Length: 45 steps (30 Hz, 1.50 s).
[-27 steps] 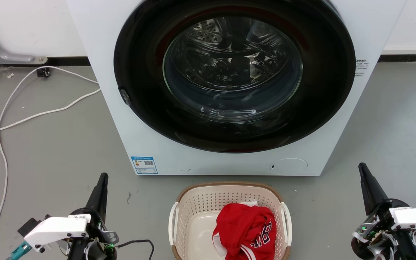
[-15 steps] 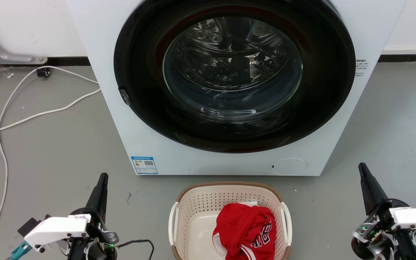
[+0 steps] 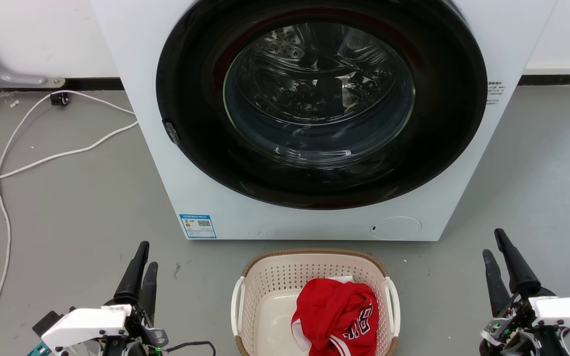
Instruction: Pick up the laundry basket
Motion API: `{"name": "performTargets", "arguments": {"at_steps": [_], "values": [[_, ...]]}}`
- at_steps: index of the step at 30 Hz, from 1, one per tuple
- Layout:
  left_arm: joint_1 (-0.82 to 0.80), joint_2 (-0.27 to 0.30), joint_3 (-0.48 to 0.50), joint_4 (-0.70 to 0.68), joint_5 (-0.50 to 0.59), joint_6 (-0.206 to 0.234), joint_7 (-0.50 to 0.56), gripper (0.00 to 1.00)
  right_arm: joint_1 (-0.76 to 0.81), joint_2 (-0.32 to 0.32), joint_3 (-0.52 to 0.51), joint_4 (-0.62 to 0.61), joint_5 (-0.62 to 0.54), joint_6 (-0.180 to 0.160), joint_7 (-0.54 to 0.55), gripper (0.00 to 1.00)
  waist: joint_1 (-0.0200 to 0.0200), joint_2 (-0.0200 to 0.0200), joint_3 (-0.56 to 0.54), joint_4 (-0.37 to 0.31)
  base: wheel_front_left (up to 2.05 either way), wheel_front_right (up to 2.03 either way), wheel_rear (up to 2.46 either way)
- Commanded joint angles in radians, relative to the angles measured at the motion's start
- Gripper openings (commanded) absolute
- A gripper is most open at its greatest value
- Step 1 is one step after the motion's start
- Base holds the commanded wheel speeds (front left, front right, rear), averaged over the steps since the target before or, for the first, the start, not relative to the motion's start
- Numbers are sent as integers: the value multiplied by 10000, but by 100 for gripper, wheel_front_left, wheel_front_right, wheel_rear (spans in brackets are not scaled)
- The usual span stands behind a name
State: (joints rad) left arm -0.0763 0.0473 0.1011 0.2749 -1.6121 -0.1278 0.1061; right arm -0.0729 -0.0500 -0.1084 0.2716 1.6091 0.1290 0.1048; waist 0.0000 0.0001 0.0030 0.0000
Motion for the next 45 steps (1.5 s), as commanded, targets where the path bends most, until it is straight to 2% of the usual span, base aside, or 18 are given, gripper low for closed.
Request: {"name": "performTargets", "arguments": {"at_steps": [1,9,15,37,45], "values": [[-250,32,-116,-196,29,-11,-113,100,-205,-15,75,-222,8,3,-103,100,0,-1,1,0,0,0,0],[-403,33,-574,-313,158,-13,-526,100,-189,-41,352,-371,-267,5,-510,100,0,-1,4,3,0,0,0],[-514,34,-784,-546,775,-15,-799,100,-277,-78,424,-400,-1099,6,-790,100,0,-1,9,3,0,0,0],[-760,108,-1692,-1025,6070,-23,-1662,100,-476,-82,436,-868,-7394,11,-1611,100,0,-1,19,-4,0,0,0],[-838,143,-1843,-959,7627,-25,-1932,100,-489,-52,417,-950,-9058,13,-1721,100,0,-1,21,-10,0,0,0]]}}
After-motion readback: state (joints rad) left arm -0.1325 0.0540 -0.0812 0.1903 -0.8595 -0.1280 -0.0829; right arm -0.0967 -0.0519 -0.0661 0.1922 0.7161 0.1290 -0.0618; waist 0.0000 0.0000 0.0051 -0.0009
